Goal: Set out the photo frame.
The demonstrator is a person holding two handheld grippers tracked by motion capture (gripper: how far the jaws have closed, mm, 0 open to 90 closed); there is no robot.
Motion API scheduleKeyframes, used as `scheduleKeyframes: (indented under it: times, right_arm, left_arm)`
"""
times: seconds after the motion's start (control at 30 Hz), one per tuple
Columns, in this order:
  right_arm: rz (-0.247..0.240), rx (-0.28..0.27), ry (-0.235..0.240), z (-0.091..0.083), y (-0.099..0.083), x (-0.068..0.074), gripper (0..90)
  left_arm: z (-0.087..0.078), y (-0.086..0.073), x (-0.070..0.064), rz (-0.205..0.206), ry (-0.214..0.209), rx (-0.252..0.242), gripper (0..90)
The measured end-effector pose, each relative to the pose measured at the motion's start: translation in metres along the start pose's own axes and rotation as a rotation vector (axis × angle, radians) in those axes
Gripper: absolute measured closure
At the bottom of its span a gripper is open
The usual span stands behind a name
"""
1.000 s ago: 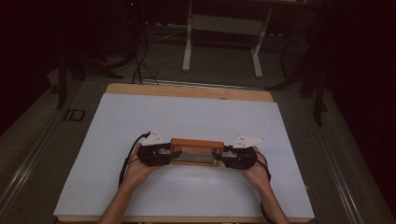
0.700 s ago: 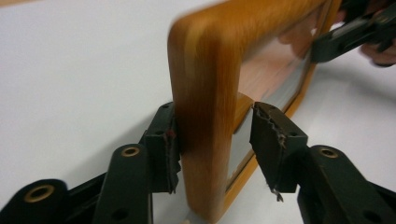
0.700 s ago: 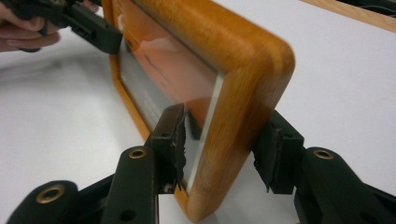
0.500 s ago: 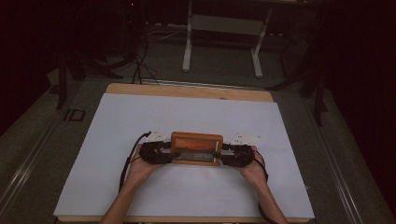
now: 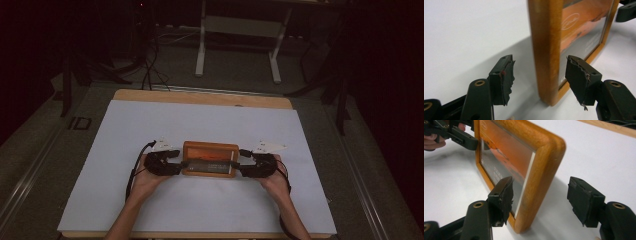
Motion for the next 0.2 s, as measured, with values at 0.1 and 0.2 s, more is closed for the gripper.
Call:
scheduleKeyframes:
  times: [0.1,0.2]
  right_arm:
    - [-0.008,-0.008,0.006,-0.010,0.002,-0.004,34.8]
    - [-0.002,-0.019,0.007,-0.018,0.003,-0.008,34.6]
  left_arm:
    - [-0.008,-0.003,0.008,-0.025,0.006,-0.006,37.0]
    - [-0.016,-0.007,0.017,-0.045,0.027,-0.008,36.9]
Point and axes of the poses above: each handheld gripper's, and its own axes: z roughly forward along the jaws, y roughly out of its top, x roughly to its left, the point moved 9 cm from there along z, roughly forward along the jaws, and after that the axes turned 8 degrees about z, right-handed, at the moved point
